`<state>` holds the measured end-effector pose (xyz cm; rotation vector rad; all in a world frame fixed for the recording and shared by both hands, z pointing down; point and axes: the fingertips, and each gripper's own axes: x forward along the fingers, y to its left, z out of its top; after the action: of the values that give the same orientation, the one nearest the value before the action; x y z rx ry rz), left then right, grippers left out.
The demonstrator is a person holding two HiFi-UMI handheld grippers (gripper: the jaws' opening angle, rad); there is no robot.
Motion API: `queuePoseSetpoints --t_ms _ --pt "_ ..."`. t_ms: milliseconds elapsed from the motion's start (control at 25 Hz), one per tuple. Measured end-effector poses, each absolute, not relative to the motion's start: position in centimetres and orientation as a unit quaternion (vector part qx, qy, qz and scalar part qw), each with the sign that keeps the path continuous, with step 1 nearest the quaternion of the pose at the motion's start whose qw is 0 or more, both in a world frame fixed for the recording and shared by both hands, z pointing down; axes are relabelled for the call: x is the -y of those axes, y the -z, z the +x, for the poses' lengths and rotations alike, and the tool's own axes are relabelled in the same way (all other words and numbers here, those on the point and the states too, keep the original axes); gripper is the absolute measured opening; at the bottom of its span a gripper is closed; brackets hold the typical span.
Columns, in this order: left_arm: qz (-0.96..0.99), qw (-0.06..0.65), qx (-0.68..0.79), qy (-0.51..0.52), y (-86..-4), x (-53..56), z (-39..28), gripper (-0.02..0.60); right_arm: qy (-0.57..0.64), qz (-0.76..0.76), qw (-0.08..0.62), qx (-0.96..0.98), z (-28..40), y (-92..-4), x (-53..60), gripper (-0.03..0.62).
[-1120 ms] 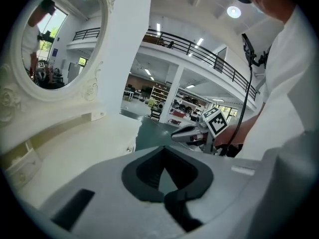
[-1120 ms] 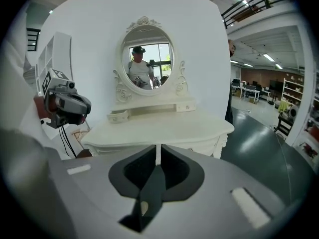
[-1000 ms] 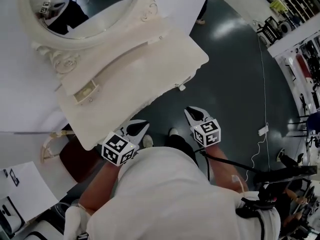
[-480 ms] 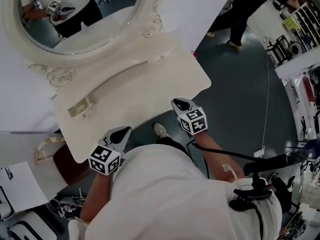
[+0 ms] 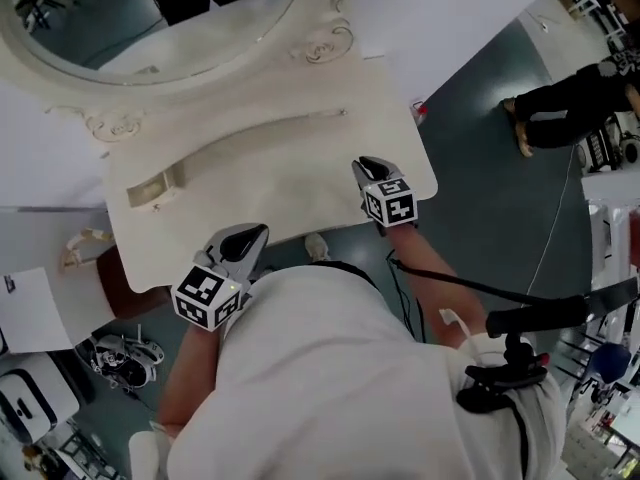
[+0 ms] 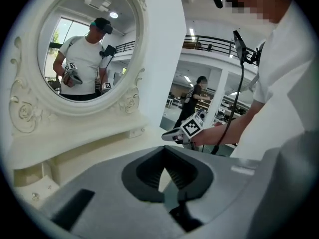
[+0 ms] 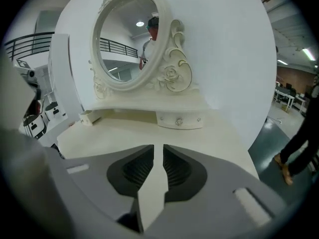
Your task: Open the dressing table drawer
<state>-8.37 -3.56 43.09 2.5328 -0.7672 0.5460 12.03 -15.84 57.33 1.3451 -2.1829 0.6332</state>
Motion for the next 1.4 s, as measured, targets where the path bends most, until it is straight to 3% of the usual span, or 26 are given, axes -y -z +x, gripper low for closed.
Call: queuePoseSetpoints --t_ms 840,1400 --pt "0.847 0.265 0.420 -0.192 -44.3 2.7 -11.1 0.003 -0.264 0.496 0.232 0.794 12.2 -63.1 29.2 0.144" --pt "0.842 0.269 0.423 -0.198 -44.4 2.7 -11.2 0.003 -0.257 0.515 0.227 0.786 11.8 -63.0 30.8 0.097"
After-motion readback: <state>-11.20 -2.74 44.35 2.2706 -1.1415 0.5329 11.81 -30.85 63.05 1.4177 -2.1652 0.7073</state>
